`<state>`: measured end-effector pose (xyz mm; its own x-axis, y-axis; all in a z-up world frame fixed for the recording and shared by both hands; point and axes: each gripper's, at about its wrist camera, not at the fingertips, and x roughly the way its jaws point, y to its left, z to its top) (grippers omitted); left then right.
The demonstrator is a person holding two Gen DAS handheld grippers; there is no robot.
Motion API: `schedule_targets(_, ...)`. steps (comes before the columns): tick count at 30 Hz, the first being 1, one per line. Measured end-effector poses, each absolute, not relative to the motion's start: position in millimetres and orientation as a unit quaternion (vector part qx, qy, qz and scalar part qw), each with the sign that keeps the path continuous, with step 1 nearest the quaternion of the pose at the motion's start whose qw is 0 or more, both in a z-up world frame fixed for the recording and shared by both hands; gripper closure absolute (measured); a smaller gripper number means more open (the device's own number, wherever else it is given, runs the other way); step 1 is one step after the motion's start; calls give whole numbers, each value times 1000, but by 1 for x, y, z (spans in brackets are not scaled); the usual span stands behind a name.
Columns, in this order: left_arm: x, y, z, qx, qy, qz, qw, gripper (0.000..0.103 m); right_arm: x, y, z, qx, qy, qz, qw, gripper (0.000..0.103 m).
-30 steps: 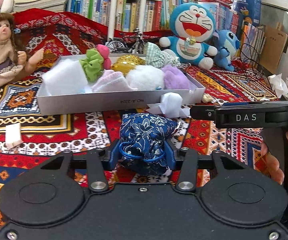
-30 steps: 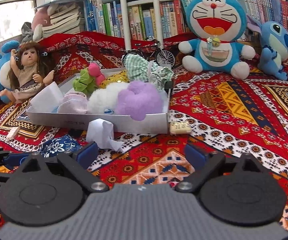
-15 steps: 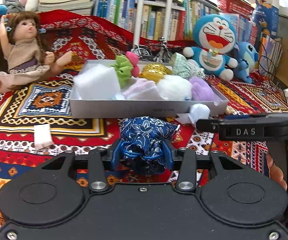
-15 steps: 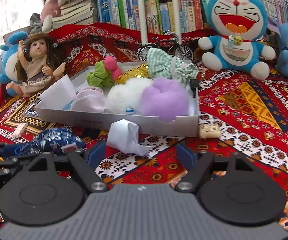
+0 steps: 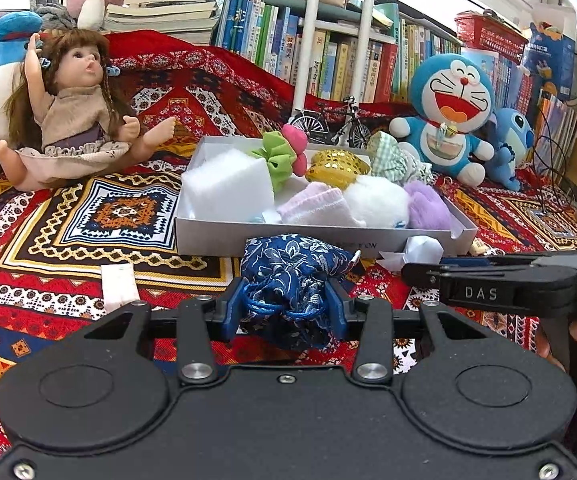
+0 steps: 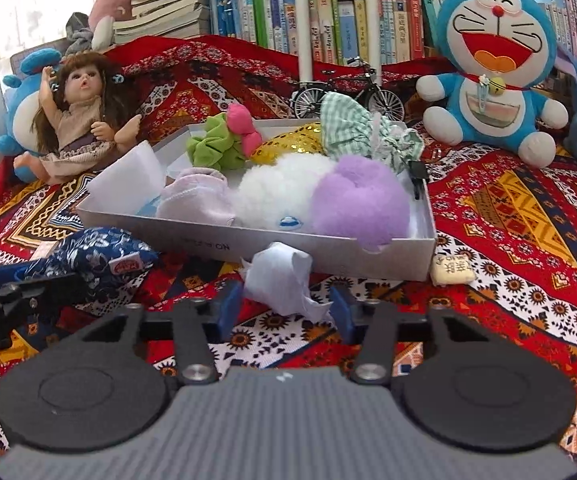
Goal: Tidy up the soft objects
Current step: 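Grasp the blue patterned cloth bag with the left tool while the right tool grasps the white tissue, then lift the blue cloth bag and white tissue and carry them over the tray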
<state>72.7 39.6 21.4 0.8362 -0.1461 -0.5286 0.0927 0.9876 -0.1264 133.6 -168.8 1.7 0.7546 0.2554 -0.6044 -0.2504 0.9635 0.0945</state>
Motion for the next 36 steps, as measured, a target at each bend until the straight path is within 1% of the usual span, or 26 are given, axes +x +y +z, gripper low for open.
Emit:
schedule_targets(1, 73, 40, 22, -48, 278, -61, 957, 63, 132, -167, 2, -2, 320, 133, 938, 61)
schedule_targets(3, 73, 41, 23, -49, 277, -59, 958, 63, 130, -164, 4, -16, 313, 128, 941, 64)
schedule_targets(7, 73, 43, 26, -53, 275, -57, 958, 63, 124, -163, 9, -20, 300, 126, 945, 66)
schedule_targets(18, 79, 46, 56, -51, 238, -57, 968, 64, 123, -170, 38, 9, 269, 134, 954, 67)
schedule_targets(24, 90, 47, 68, -47, 223, -50, 972, 64, 131, -174, 42, 29, 268, 128, 954, 67)
schedule_targets(36, 119, 50, 70, -54, 234, -50, 970, 64, 140, -162, 52, 20, 255, 133, 957, 67)
